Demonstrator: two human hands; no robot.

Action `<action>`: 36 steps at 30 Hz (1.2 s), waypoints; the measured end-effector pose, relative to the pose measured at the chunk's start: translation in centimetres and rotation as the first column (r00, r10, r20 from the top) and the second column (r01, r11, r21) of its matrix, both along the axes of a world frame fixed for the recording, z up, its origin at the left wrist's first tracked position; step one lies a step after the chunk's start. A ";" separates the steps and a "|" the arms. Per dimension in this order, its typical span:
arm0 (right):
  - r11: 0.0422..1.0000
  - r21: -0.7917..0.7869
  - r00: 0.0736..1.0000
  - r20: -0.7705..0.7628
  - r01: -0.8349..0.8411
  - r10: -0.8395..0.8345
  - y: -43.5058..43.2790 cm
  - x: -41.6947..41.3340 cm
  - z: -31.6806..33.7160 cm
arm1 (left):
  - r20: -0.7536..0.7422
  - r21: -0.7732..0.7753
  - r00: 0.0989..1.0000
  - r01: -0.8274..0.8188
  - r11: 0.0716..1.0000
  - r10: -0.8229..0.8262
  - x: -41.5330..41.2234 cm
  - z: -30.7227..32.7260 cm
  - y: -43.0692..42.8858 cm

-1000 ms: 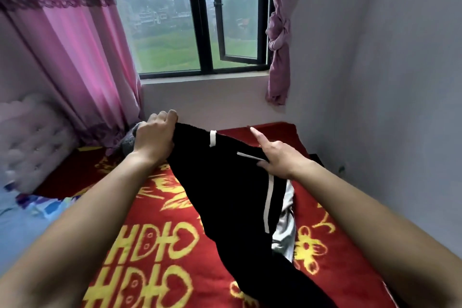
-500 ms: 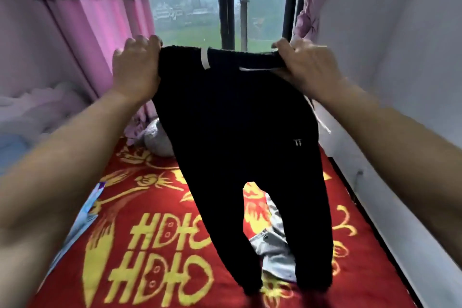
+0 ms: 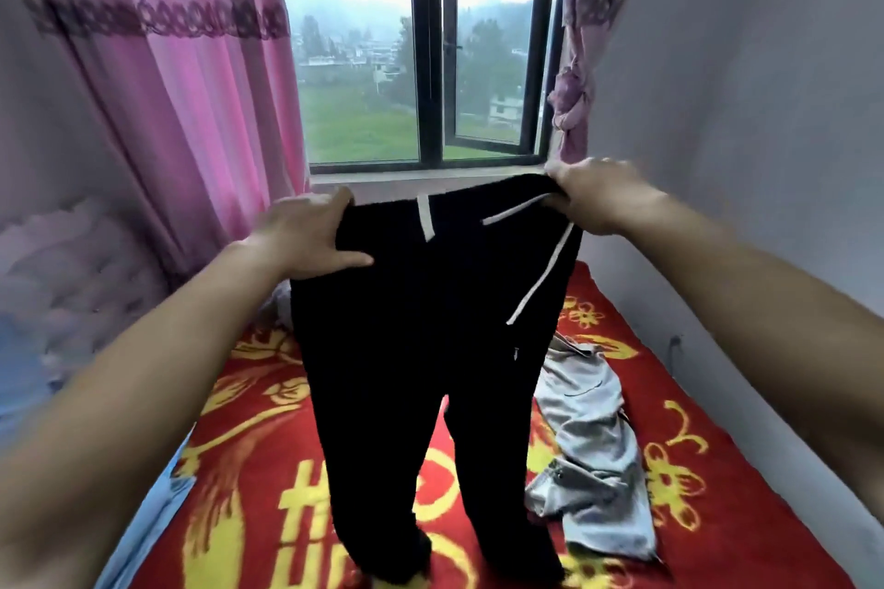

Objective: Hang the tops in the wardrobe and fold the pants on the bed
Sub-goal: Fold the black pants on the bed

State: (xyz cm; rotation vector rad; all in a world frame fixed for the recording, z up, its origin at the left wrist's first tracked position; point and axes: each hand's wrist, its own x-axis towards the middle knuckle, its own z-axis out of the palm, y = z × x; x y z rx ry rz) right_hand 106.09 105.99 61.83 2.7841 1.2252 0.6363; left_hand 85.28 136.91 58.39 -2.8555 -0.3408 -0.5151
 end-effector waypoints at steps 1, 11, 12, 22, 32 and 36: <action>0.999 -0.048 0.998 -0.058 0.026 -0.028 0.4 -0.4 -0.8 | -0.087 -0.023 0.996 -0.012 1.000 0.010 -0.2 -0.7 0.5; 0.983 -0.182 0.789 -0.607 -0.020 -0.096 2.1 -1.5 -7.1 | -0.363 -0.117 0.932 -0.040 0.992 -0.005 -0.9 -6.3 2.6; 0.981 -0.192 0.765 -0.636 -0.032 -0.099 2.1 -1.2 -7.8 | -0.385 -0.105 0.923 -0.059 0.993 0.014 -0.6 -6.9 2.5; 0.966 -0.259 0.422 -0.877 -0.012 -0.230 4.0 6.6 -13.4 | -0.516 -0.249 0.847 -0.292 0.923 0.129 6.9 -12.4 2.8; 0.923 0.385 0.968 -0.222 -0.021 0.114 10.9 15.4 -1.8 | 0.157 -0.132 0.936 -0.296 0.946 0.315 15.2 1.2 7.4; 0.759 0.625 0.980 0.053 -0.183 0.193 10.7 14.3 5.0 | 0.466 -0.033 0.834 -0.317 0.948 0.295 14.2 10.2 7.3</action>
